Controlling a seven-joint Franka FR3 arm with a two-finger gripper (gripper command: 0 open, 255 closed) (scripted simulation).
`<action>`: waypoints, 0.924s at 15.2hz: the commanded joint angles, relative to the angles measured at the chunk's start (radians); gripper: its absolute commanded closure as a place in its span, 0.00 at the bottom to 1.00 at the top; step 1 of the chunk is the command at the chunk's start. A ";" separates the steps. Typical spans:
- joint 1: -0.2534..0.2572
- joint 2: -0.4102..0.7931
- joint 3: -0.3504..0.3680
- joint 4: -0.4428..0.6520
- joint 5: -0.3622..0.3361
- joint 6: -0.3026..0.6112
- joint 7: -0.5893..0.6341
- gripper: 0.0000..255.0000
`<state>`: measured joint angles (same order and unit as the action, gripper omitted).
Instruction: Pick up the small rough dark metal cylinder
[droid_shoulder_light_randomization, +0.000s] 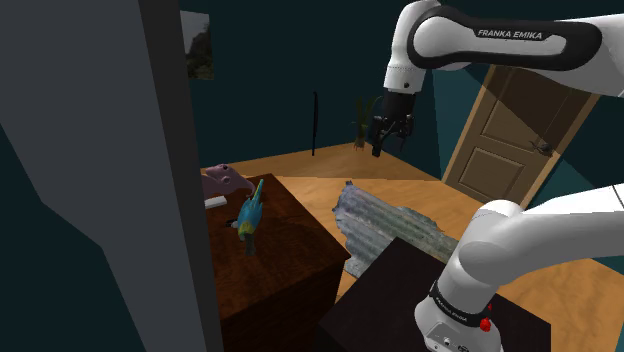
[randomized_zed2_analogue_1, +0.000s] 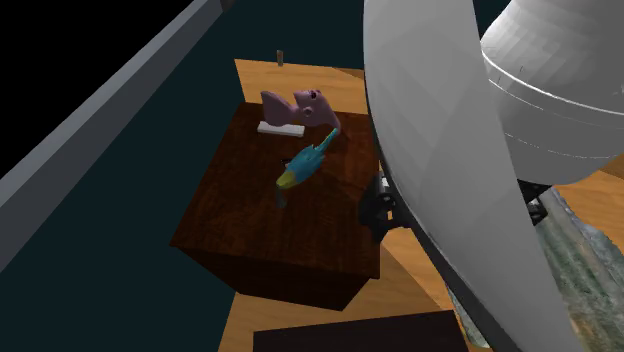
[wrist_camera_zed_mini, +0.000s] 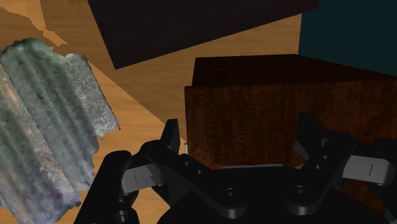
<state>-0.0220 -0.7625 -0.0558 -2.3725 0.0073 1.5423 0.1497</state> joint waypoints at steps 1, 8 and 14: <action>0.000 0.000 0.000 0.000 0.000 0.000 0.000 0.00; 0.026 0.099 0.057 -0.132 0.048 0.272 0.065 0.00; 0.050 0.252 0.107 -0.185 0.083 0.514 0.116 0.00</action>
<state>0.0237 -0.5492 0.0412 -2.5550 0.0835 2.0058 0.2557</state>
